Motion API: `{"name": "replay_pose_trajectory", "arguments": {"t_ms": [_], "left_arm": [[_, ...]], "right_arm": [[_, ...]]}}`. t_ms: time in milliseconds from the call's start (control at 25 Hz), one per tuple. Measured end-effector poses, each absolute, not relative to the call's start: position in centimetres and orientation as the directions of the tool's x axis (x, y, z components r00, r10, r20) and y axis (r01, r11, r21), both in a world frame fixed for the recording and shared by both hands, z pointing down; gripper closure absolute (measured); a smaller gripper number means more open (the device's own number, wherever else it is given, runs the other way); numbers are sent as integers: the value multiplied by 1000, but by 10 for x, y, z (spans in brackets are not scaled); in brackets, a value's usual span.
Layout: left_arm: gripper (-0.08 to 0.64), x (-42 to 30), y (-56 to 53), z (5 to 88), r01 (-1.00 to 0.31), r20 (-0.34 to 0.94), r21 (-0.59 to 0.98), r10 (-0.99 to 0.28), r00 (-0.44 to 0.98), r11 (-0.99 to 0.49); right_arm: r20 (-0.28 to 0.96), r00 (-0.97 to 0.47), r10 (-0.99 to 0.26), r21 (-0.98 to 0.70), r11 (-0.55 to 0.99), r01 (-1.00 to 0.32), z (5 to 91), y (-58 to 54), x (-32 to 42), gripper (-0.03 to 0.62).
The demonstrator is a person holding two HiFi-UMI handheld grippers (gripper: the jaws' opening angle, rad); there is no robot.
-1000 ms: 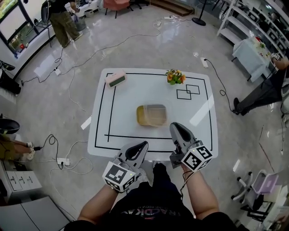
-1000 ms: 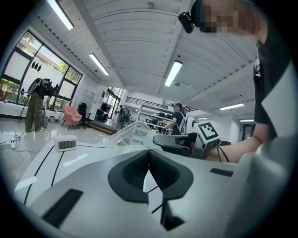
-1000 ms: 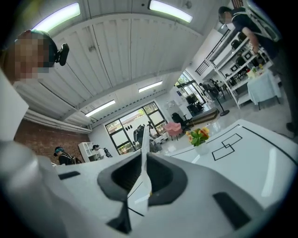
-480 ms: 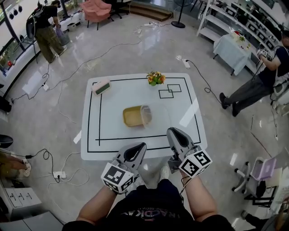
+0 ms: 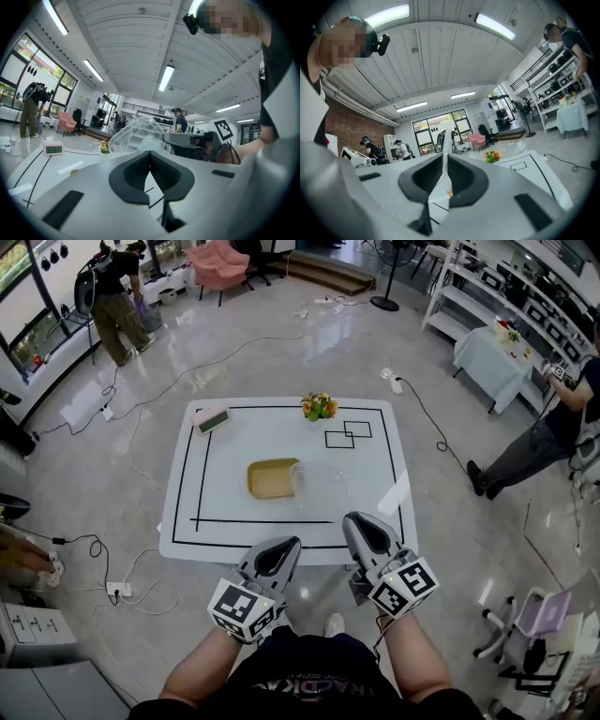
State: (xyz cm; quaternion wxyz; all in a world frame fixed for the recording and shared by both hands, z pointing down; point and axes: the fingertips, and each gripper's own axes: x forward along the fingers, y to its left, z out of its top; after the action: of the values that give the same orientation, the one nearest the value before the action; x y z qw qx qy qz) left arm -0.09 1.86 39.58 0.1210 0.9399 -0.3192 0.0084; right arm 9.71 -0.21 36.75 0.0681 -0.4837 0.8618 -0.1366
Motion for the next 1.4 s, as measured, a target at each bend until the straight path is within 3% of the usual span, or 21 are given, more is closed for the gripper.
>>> {"name": "replay_pose_trajectory", "arguments": {"t_ms": [640,1400], "left_arm": [[555,18,100,392,-796,96,207,-798,595,-568],[555,33,141,387,-835,76,169,-837,542,-524]], "right_arm": [[-27,-721,-692,-316,690,-651,367,55,110,558],[-45,-765,-642,-315,736,-599,371,90,120,558]]}}
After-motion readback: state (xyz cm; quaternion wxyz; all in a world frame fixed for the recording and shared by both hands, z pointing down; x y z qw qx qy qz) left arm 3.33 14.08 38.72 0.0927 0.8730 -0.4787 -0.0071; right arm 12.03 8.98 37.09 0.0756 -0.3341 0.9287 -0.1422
